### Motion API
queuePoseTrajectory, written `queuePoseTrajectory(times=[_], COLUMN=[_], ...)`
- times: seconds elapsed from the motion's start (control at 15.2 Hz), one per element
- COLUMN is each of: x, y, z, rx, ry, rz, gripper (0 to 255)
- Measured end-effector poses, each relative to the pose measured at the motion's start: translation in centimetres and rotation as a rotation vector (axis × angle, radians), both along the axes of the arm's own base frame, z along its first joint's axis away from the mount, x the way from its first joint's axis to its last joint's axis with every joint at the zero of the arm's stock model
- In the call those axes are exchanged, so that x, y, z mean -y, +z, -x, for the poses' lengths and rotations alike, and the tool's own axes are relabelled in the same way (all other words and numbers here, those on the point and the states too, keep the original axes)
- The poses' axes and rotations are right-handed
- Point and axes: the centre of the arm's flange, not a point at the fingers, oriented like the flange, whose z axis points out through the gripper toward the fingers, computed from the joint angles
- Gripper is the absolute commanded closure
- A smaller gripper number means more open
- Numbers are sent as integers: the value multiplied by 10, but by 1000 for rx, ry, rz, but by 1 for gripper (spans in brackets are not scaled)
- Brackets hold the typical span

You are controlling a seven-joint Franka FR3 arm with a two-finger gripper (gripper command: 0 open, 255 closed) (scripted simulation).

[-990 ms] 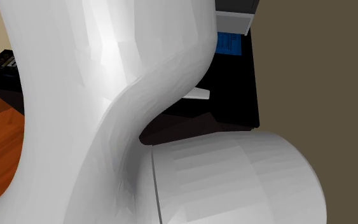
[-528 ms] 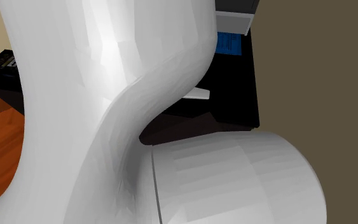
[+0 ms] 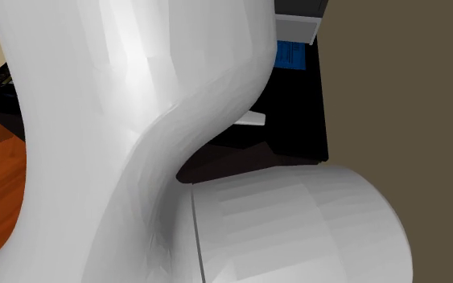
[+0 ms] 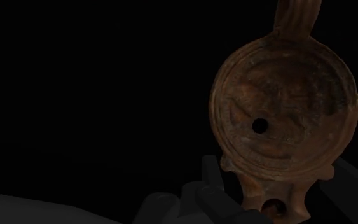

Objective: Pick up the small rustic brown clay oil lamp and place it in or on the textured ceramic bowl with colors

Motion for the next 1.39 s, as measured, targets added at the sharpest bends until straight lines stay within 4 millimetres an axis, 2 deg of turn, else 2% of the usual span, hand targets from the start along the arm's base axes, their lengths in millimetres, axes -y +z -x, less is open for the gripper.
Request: queuePoseTrajectory(times=[0.86,0.92,1.06,1.39], x=[0,0,1,26], y=[67,68,67,53], z=[0,-1,3,38], rx=[0,1,-12,-129], ry=[0,0,3,29], rz=[0,0,1,6], gripper=[255,0,0,0])
